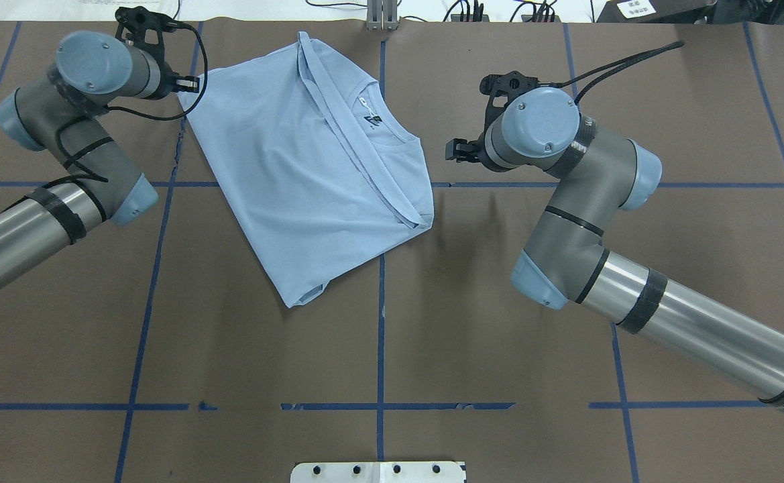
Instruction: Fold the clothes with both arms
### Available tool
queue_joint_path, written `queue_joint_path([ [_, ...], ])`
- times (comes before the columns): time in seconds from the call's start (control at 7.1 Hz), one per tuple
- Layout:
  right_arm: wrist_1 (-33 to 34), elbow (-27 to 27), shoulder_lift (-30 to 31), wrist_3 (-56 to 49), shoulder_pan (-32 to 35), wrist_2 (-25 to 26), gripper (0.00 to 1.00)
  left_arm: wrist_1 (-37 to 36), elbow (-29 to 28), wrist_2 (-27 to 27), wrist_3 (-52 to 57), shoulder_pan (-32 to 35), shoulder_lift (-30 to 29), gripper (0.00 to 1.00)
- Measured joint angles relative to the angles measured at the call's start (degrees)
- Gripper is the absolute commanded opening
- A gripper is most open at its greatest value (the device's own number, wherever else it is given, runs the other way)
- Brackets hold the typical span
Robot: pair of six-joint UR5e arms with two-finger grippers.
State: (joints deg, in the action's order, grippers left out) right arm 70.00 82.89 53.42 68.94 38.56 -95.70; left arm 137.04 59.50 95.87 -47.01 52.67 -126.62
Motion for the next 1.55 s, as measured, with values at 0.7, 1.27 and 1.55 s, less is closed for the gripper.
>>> queue_joint_path([
  [0.7,0.76,-6.9,-7.59,11.51,-5.48,4.95,0.63,2.26,9.24,5.18,-1.06,0.43,5.63,1.0],
  [1.27,0.84,-8.93,-7.86,12.22,-6.55,5.08,0.55,2.35,9.31,5.21,-1.15,0.42,5.71,1.0],
  [1.55,0.82,-8.97,-7.88,12.52,-6.96,5.09,0.51,2.38,9.32,5.21,-1.15,0.42,5.84,1.0],
])
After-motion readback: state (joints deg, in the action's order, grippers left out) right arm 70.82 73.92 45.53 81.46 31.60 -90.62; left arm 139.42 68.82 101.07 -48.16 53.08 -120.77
